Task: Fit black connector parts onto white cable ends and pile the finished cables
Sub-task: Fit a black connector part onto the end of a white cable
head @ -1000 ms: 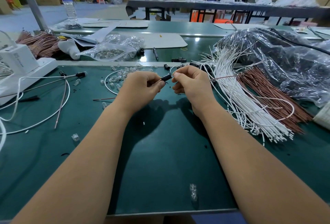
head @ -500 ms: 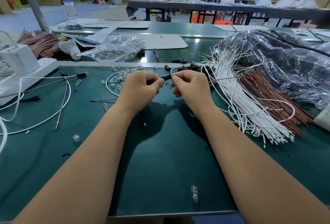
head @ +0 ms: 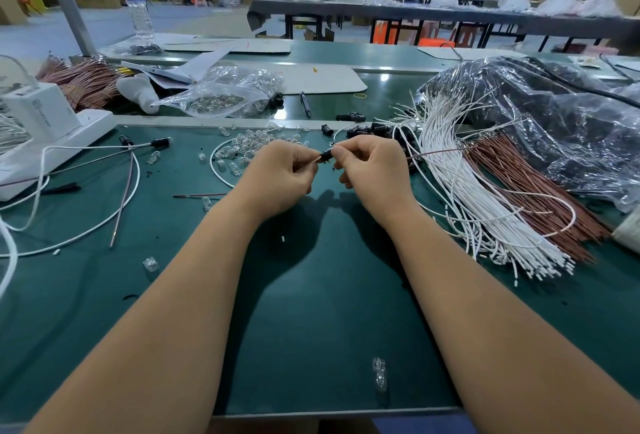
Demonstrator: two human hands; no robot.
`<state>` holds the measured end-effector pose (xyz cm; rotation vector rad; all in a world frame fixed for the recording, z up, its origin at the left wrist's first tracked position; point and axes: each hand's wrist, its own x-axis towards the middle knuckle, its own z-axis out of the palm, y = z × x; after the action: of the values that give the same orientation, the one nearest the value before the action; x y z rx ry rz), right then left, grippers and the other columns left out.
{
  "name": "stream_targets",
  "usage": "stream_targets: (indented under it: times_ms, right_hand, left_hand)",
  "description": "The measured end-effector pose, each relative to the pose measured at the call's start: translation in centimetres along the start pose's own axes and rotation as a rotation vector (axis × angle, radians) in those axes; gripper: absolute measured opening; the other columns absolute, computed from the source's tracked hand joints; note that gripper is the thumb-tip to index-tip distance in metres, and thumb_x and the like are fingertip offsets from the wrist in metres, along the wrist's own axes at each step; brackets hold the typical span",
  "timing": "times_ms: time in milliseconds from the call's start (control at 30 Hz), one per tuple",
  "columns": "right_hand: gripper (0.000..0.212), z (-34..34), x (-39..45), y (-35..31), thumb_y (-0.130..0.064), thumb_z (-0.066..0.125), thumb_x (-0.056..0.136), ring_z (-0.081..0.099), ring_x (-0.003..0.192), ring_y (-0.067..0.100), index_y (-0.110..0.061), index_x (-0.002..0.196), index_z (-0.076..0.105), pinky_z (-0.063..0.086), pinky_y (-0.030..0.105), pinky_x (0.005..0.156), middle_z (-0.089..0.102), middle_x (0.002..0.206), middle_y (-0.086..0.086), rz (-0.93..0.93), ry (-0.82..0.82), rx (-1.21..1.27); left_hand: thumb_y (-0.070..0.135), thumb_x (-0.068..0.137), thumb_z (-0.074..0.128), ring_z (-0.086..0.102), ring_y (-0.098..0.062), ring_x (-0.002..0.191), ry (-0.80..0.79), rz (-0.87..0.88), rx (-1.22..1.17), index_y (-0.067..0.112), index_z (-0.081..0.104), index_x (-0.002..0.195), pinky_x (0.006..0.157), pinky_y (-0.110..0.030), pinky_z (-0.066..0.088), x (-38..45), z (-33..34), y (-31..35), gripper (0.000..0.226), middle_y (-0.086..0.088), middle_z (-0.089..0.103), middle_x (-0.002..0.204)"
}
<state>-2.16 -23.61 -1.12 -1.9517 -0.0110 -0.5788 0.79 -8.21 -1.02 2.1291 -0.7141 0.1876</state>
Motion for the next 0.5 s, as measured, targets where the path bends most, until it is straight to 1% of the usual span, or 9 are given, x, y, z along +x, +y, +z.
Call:
stream_targets:
  times_ms: [67, 167, 233, 300, 367, 400, 500]
  right_hand:
    - [0.021, -0.11, 0.04, -0.05, -0.012, 0.065, 0.089, 0.057, 0.048, 0.007, -0.022, 0.072, 0.067, 0.053, 0.031, 0.055, 0.063, 0.063, -0.003, 0.013, 0.010, 0.002]
    - [0.015, -0.13, -0.02, -0.19, -0.010, 0.064, 0.090, 0.057, 0.047, 0.006, -0.018, 0.079, 0.068, 0.052, 0.026, 0.054, 0.064, 0.066, -0.002, 0.029, 0.009, 0.065]
    - [0.010, -0.15, -0.08, -0.33, -0.009, 0.063, 0.091, 0.058, 0.049, 0.005, -0.016, 0.086, 0.069, 0.051, 0.021, 0.052, 0.066, 0.069, 0.000, 0.044, -0.011, 0.160]
    - [0.011, -0.07, -0.13, -0.40, -0.008, 0.064, 0.091, 0.058, 0.049, 0.005, -0.017, 0.085, 0.068, 0.051, 0.019, 0.052, 0.066, 0.069, 0.000, 0.049, -0.044, 0.200]
    - [0.012, 0.15, -0.18, -0.46, -0.007, 0.065, 0.090, 0.057, 0.049, 0.005, -0.016, 0.082, 0.066, 0.051, 0.020, 0.053, 0.065, 0.068, 0.001, 0.039, -0.068, 0.195]
    - [0.012, 0.24, -0.18, -0.48, -0.007, 0.065, 0.090, 0.057, 0.049, 0.005, -0.015, 0.082, 0.065, 0.052, 0.020, 0.053, 0.064, 0.068, 0.001, 0.034, -0.071, 0.189]
    - [0.014, 0.31, -0.13, -0.44, -0.008, 0.064, 0.091, 0.056, 0.049, 0.005, -0.017, 0.080, 0.064, 0.051, 0.021, 0.053, 0.062, 0.066, 0.000, 0.028, -0.054, 0.159]
  left_hand:
    - [0.004, 0.093, 0.051, 0.040, -0.013, 0.048, -0.042, -0.011, -0.024, 0.009, 0.073, 0.096, 0.050, -0.023, 0.035, -0.01, -0.04, -0.03, 0.023, -0.018, 0.056, 0.057]
    - [0.005, 0.093, 0.050, 0.043, -0.011, 0.049, -0.025, -0.020, -0.034, 0.013, 0.074, 0.098, 0.052, -0.023, 0.038, 0.08, -0.07, -0.04, 0.025, -0.004, 0.058, 0.055]
    - [0.007, 0.092, 0.052, 0.049, -0.012, 0.052, 0.010, -0.012, -0.018, 0.013, 0.074, 0.093, 0.057, -0.025, 0.042, 0.14, 0.00, 0.04, 0.022, 0.001, 0.061, 0.057]
    - [0.013, 0.090, 0.060, 0.048, -0.010, 0.053, 0.066, 0.005, 0.019, 0.012, 0.072, 0.084, 0.057, -0.027, 0.040, 0.21, 0.11, 0.10, 0.013, 0.004, 0.059, 0.058]
    - [0.021, 0.088, 0.067, 0.046, -0.010, 0.054, 0.136, 0.020, 0.060, 0.011, 0.071, 0.082, 0.058, -0.028, 0.039, 0.29, 0.15, 0.14, 0.012, 0.002, 0.059, 0.060]
    - [0.022, 0.087, 0.068, 0.049, -0.012, 0.056, 0.162, 0.023, 0.069, 0.010, 0.071, 0.082, 0.058, -0.029, 0.040, 0.32, 0.14, 0.12, 0.013, 0.000, 0.061, 0.062]
    - [0.021, 0.087, 0.068, 0.060, -0.027, 0.067, 0.172, 0.024, 0.068, 0.011, 0.073, 0.084, 0.065, -0.037, 0.047, 0.36, 0.02, 0.18, 0.011, -0.009, 0.068, 0.070]
